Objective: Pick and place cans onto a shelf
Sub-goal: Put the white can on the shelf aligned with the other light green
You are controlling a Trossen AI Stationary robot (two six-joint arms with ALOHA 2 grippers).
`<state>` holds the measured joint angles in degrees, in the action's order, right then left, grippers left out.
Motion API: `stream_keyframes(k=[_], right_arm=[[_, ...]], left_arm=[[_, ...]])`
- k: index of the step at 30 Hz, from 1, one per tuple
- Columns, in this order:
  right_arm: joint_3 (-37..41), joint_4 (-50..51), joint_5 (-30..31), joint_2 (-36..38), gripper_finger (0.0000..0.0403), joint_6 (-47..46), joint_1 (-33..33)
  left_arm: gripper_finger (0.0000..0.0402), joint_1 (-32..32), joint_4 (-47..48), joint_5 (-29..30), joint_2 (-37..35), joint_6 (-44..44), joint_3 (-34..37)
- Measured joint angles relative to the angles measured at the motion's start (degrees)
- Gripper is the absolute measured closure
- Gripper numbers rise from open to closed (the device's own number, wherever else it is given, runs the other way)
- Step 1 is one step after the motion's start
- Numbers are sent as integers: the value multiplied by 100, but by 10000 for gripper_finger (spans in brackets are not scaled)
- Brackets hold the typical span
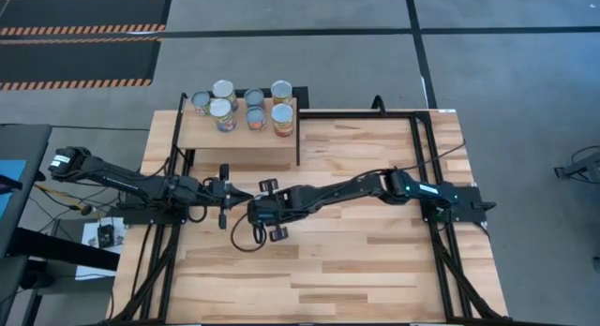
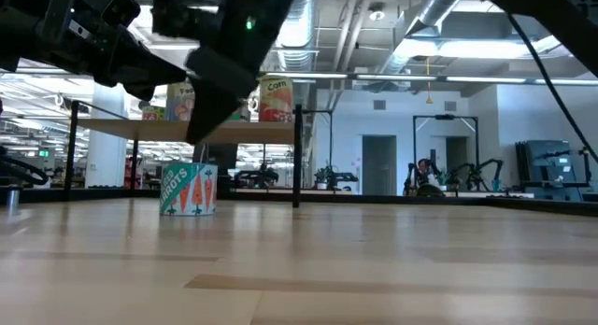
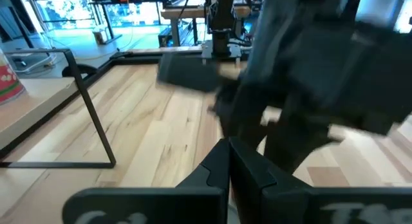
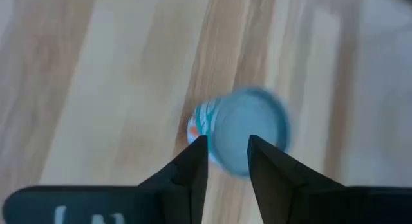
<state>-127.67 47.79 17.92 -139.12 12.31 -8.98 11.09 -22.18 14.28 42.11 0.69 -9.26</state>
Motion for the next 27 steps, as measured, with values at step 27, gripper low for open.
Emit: stream_keyframes(k=[27], right_arm=[[8205, -7771, 183, 4554, 397, -751, 244]], left_arm=[[401, 528, 1523, 566, 681, 944, -849]])
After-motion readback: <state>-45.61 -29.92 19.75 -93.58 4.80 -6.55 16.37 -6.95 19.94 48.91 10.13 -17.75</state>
